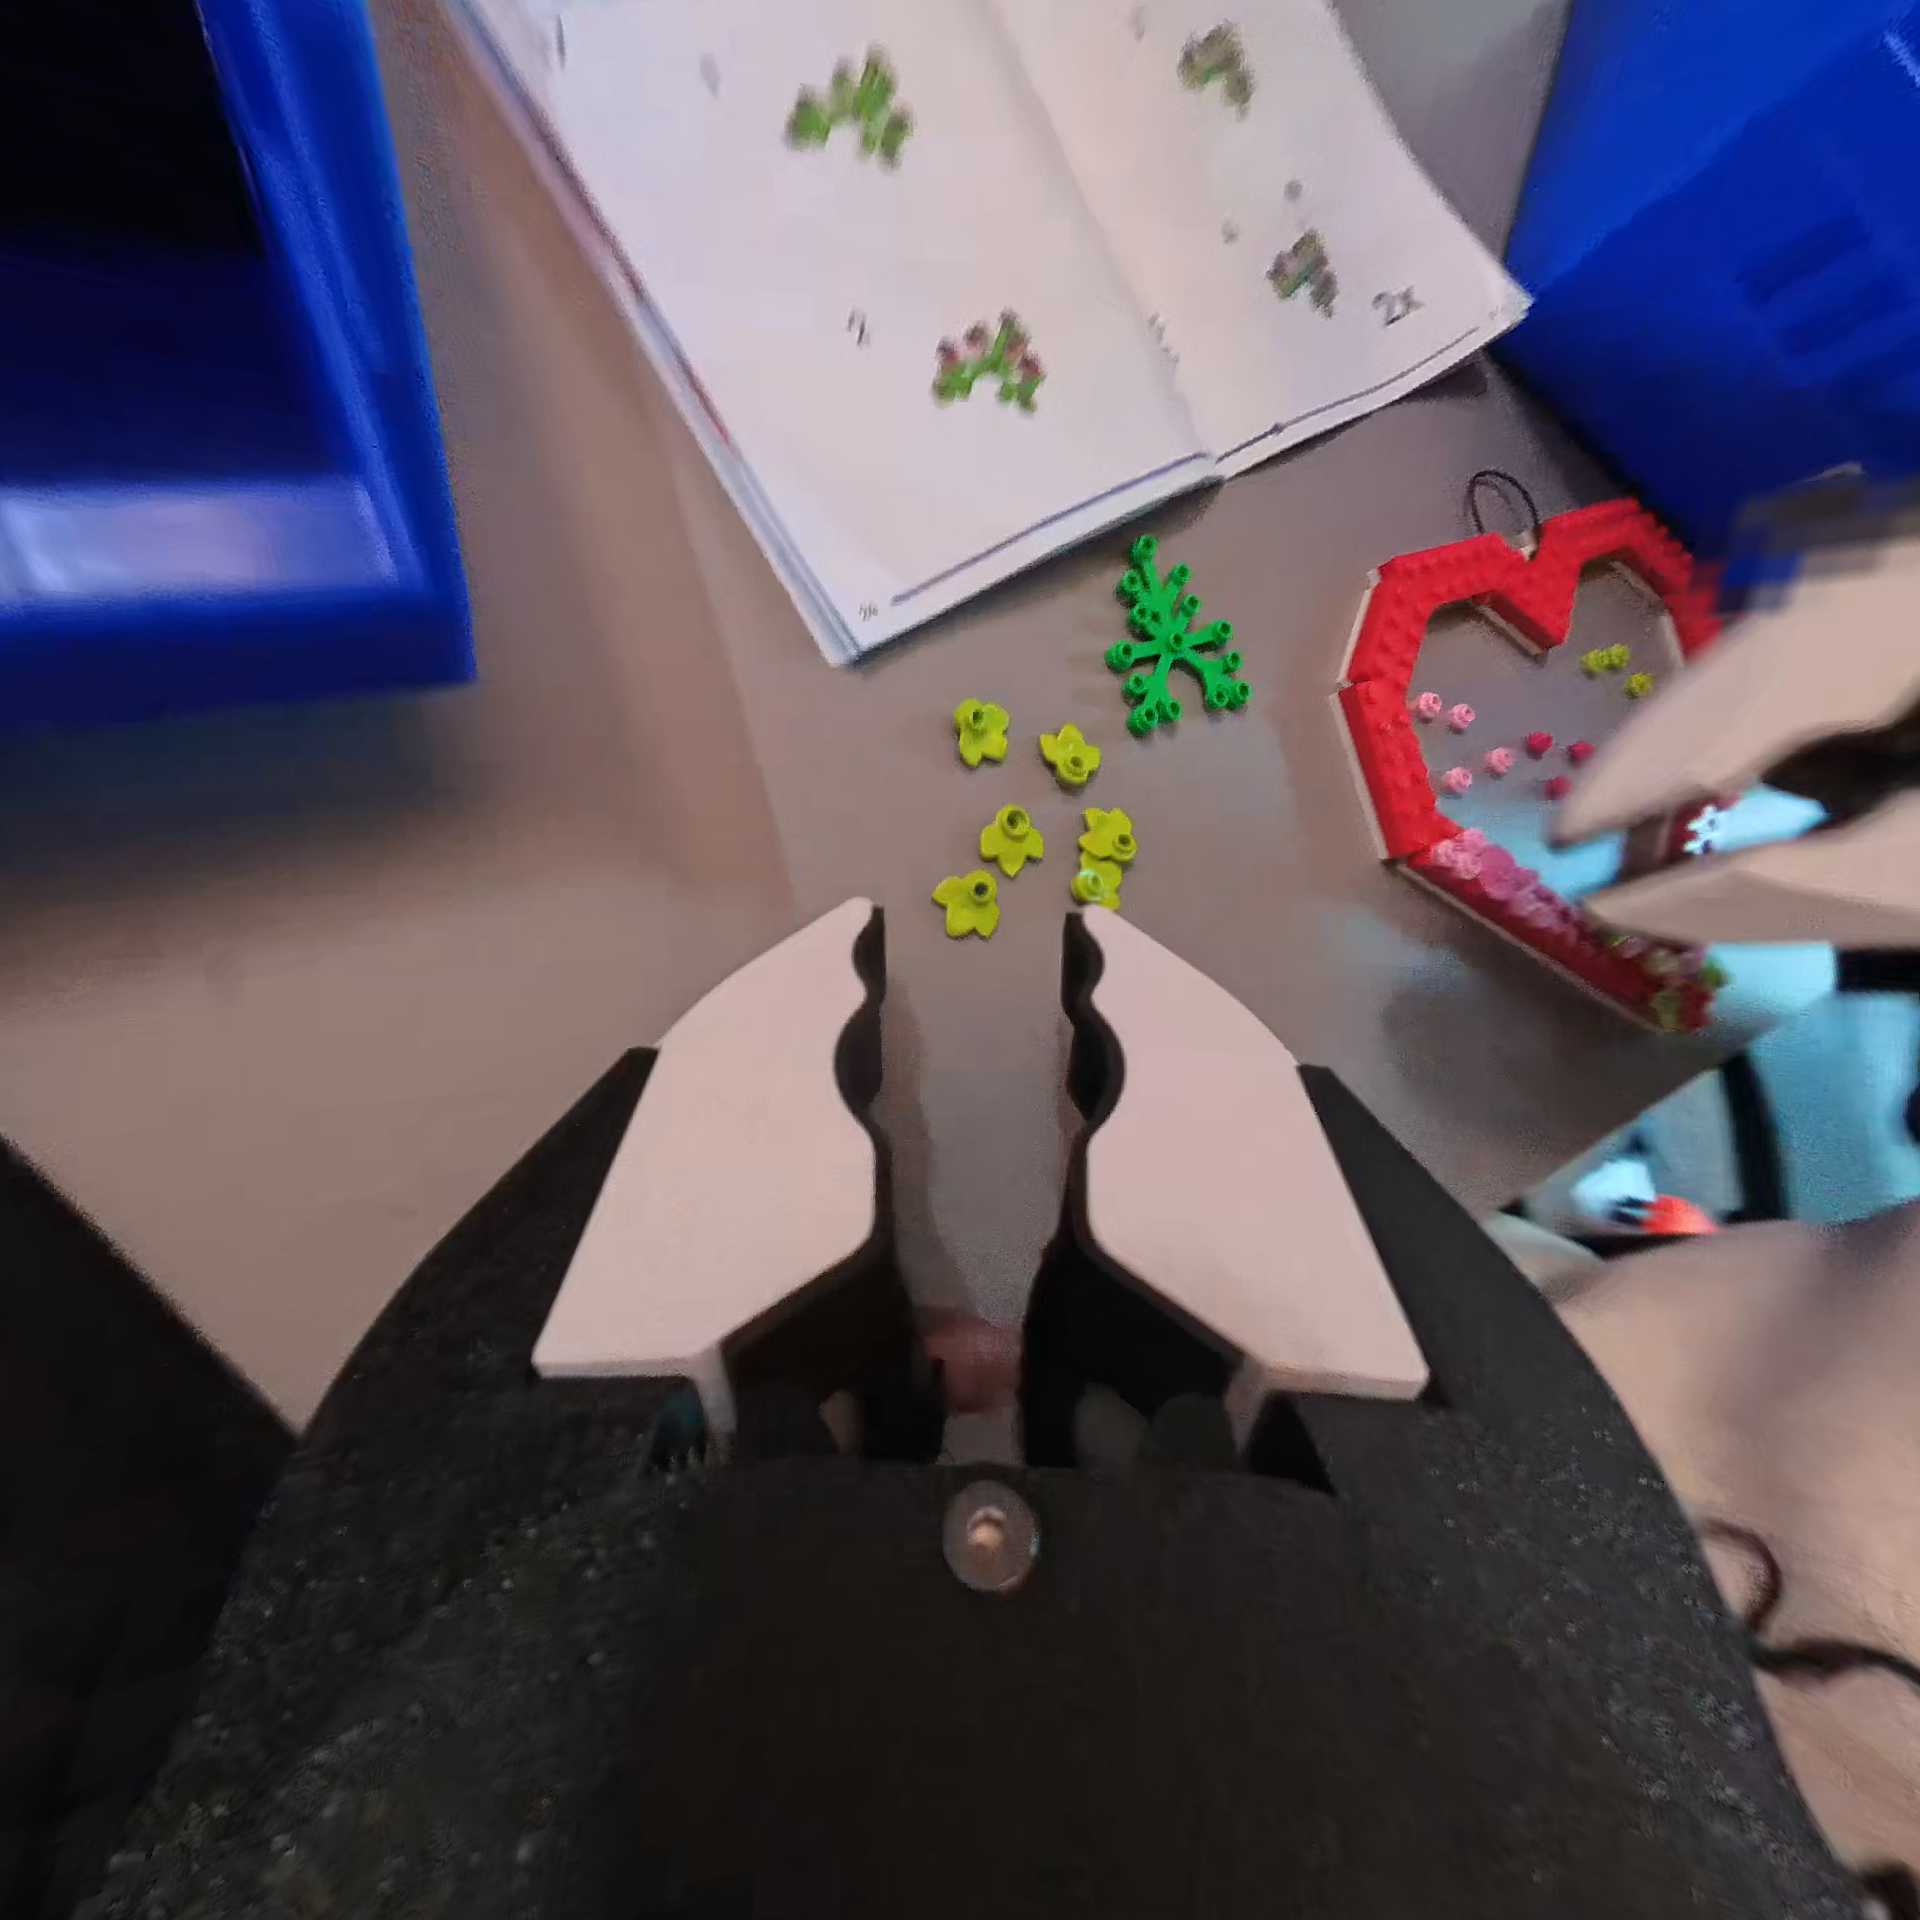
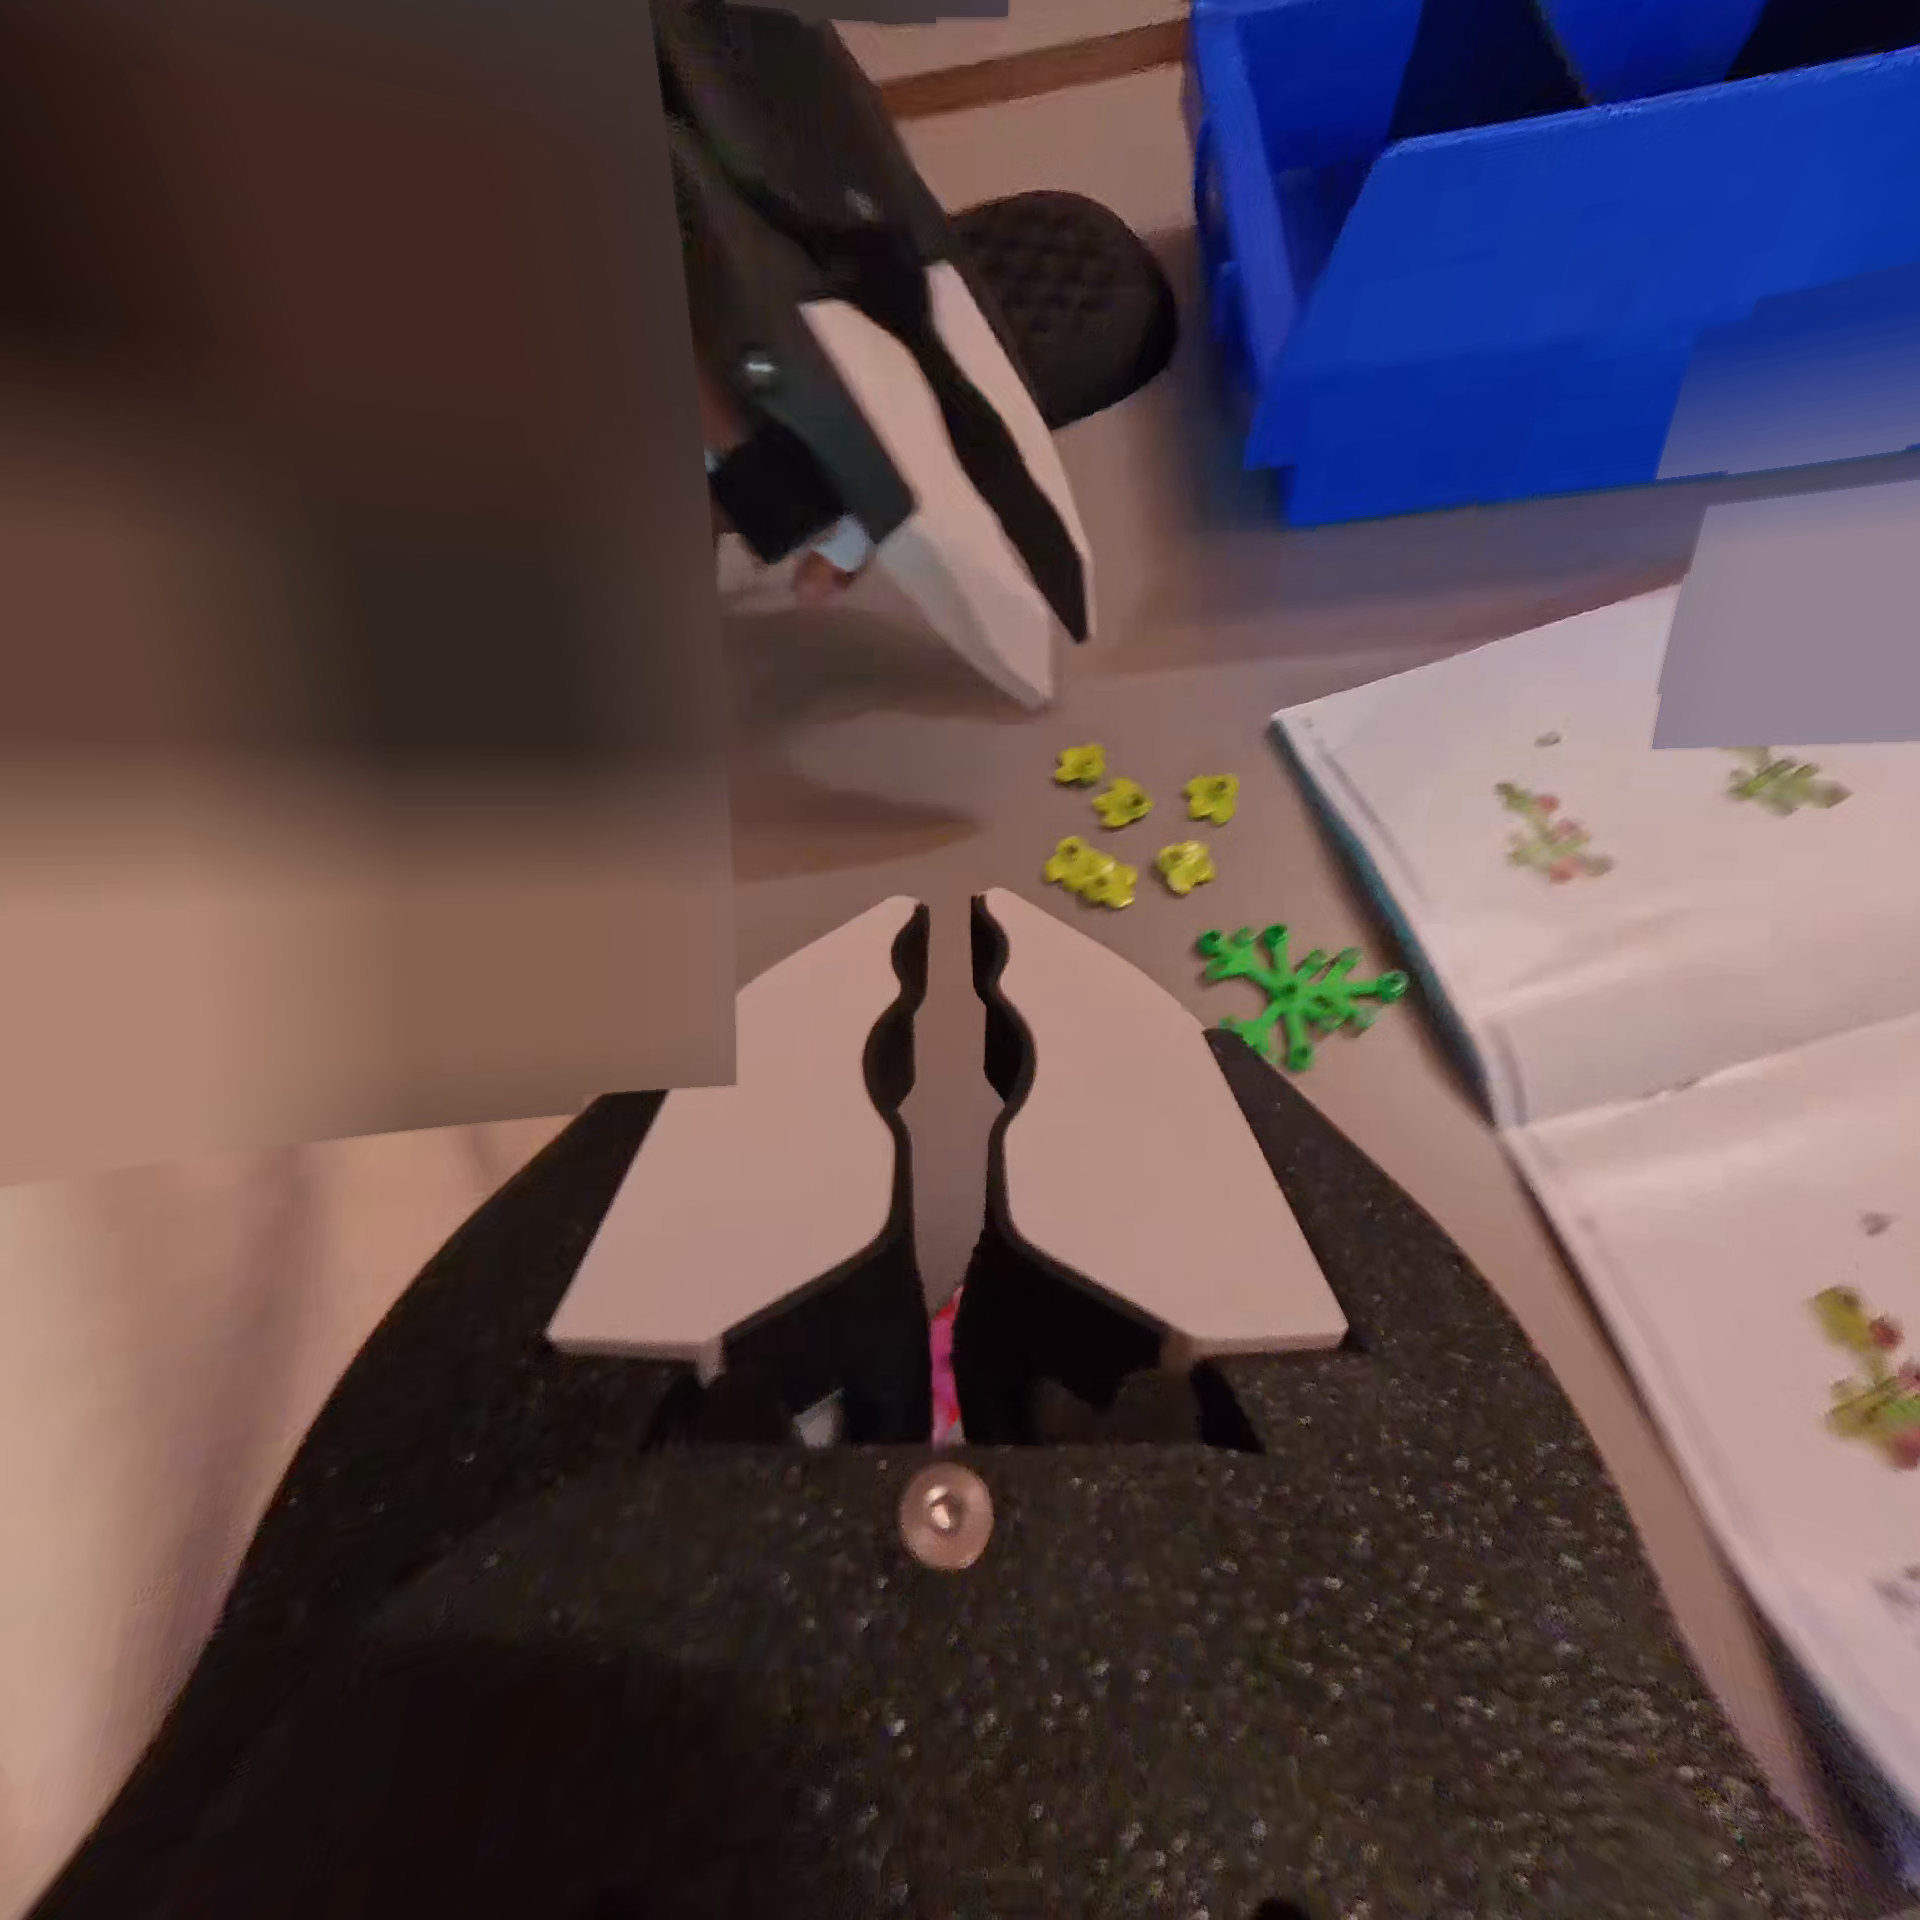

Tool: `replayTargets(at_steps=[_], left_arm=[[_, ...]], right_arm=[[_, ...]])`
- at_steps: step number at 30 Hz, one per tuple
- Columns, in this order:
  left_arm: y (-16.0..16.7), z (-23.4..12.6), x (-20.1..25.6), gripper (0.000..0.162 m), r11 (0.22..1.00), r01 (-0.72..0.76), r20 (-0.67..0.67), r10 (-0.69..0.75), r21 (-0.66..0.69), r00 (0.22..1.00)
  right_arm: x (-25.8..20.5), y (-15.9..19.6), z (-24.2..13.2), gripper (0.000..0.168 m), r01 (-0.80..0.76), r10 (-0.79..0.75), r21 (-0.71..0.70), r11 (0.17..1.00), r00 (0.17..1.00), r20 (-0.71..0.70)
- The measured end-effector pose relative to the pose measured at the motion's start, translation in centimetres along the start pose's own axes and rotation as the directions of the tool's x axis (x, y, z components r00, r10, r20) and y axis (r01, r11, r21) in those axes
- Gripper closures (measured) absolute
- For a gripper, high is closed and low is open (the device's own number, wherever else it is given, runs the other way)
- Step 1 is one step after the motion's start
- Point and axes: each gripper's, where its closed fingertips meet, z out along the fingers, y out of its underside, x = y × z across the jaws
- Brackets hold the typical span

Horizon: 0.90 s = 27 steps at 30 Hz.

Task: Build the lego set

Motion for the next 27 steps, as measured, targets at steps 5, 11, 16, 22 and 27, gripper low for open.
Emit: replayTargets(at_steps=[5, 11, 16, 22, 27], left_arm=[[1.0, -1.3, 0.1, 0.143, 0.955, -0.291, 0.049, 0.288, 0.06, 0.956], [1.2, -2.5, 1.0, 0.145, 0.938, -0.298, -0.05, 0.311, 0.175, 0.949], [1.2, -2.9, 0.3, 0.145, 0.93, -0.314, -0.055, 0.33, 0.191, 0.943], [1.6, -2.8, 0.5, 0.146, 0.903, -0.374, -0.058, 0.393, 0.211, 0.918], [0.1, -3.8, 1.9, 0.143, 0.697, -0.613, 0.028, 0.651, 0.372, 0.758]], right_arm=[[3.0, 0.3, 4.9, 0.156, 0.117, -0.13, -0.217, 0.969, 0.99, -0.047], [4.5, 0.8, 7.8, 0.155, 0.203, -0.248, -0.365, 0.909, 0.965, -0.082], [5.0, 1.6, 8.7, 0.152, 0.213, -0.271, -0.44, 0.872, 0.96, -0.073], [4.8, 1.6, 9.1, 0.157, 0.217, -0.263, -0.447, 0.868, 0.964, -0.043], [1.9, -1.9, 7.5, 0.161, -0.153, 0.191, -0.169, 0.974, 0.952, 0.24]])
